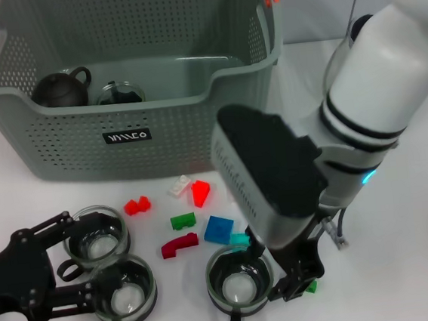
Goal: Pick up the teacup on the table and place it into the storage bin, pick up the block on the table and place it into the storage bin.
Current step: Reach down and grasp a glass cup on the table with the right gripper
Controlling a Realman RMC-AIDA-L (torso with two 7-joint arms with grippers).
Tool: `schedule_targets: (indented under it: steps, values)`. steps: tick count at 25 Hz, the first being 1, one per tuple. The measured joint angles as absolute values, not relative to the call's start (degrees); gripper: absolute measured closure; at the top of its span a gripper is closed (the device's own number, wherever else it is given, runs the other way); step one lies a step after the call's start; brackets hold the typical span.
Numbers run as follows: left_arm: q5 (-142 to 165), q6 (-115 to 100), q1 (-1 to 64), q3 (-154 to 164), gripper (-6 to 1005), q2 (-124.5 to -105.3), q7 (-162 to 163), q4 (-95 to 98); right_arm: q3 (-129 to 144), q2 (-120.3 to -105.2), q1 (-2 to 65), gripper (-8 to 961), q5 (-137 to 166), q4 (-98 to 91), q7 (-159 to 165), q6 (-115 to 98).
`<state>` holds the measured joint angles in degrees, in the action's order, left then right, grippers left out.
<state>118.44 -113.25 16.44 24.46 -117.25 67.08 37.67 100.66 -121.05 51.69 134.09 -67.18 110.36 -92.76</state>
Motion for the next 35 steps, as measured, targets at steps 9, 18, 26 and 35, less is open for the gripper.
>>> schedule_targets:
  steps: [9,18,26,35]
  values:
    - [118.3,-112.85,16.44,24.17,66,-117.31,67.08,37.17,107.27,-121.54,51.83,343,133.82,-68.4,110.51,-91.35]
    - [118.21,-112.78,16.68,24.17,68,-117.48,67.09,37.0,113.26,-121.53,50.5,346,133.69,-68.06,112.0,-85.41]
    - [118.21,-112.76,16.9,24.17,70,-117.62,67.13,37.0,116.88,-121.3,48.88,363,133.88,-67.17,112.68,-80.19]
    - [118.21,-112.76,16.92,23.3,73,-117.72,67.15,37.0,117.75,-121.29,48.8,382,133.95,-66.69,114.13,-78.64]
